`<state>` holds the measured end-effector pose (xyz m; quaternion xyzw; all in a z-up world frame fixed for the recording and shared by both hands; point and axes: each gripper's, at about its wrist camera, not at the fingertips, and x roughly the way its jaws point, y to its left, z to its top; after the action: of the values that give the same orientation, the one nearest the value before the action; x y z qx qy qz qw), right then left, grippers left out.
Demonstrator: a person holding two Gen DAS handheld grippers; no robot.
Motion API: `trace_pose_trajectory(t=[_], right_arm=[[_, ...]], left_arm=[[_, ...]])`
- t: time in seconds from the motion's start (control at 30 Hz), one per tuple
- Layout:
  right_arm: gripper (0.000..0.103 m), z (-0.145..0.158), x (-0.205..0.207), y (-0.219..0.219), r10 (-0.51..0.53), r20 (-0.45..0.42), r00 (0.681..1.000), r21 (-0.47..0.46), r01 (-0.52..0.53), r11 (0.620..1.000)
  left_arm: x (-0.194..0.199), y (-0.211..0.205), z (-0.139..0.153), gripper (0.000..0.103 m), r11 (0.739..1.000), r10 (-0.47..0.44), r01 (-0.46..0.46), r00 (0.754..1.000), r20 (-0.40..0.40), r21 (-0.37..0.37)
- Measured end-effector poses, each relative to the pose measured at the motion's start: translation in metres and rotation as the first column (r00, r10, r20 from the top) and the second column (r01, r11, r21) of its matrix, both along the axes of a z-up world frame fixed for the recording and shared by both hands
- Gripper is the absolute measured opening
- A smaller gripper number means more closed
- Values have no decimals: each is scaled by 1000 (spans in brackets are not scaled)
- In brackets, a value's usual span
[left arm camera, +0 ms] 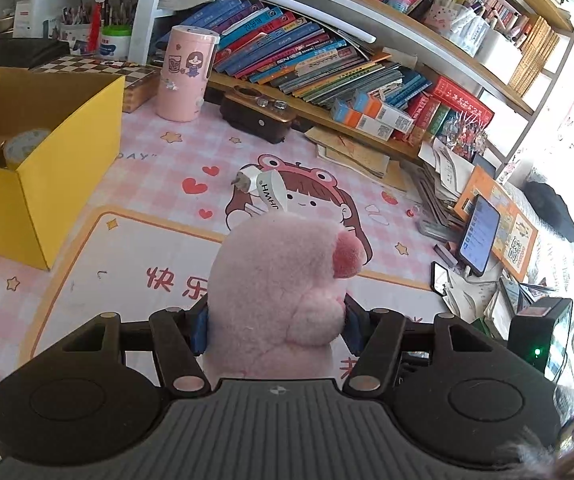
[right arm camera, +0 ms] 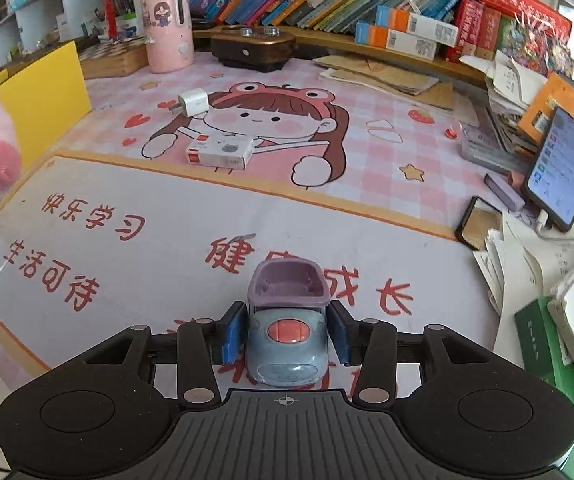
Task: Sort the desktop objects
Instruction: 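Carry the toy car and plush pig over the yellow box with both grippers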
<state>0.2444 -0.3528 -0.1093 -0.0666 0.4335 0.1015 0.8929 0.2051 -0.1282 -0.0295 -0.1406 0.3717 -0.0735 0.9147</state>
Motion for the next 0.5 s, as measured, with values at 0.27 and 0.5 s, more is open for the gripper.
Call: trace_pose_trajectory(t=[0.27,0.5], right_arm=[[42,14,-5,-5,-45,-23,999,67,46,997],[42,59,-28,15,-21,24,999,131,18,991]], left_arm=[[-7,8,6,58,999,-12,13,1000,19,-33],[-27,26,12,58,994,-49,55,996,70,-94]])
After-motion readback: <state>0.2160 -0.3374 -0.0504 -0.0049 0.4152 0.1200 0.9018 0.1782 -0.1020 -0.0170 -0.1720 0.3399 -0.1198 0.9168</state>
